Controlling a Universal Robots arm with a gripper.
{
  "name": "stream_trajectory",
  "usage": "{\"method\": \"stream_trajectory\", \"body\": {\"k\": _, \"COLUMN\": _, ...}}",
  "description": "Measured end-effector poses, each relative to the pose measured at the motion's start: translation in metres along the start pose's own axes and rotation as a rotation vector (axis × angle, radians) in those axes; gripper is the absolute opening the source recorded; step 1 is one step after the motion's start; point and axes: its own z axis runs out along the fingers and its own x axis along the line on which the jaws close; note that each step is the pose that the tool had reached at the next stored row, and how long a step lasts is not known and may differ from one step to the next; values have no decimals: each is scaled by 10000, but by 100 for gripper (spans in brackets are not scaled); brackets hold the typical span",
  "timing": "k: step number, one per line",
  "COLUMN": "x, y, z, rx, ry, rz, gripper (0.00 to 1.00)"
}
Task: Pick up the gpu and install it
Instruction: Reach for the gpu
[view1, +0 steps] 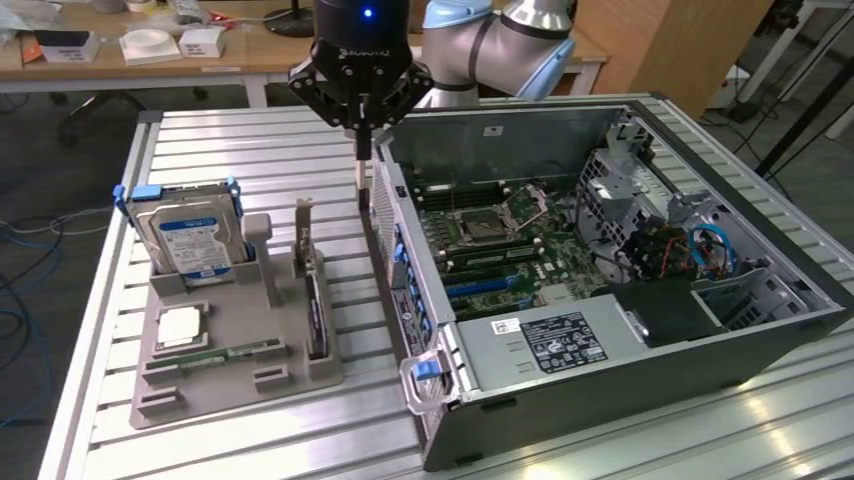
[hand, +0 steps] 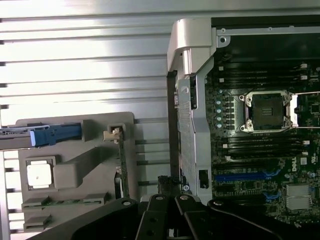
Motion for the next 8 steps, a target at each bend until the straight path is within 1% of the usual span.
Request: {"method": "stream_trajectory", "body": {"k": 8, "x": 75, "y": -6, "z": 3, "rx": 1, "ry": 12, "rz": -1, "gripper": 11}}
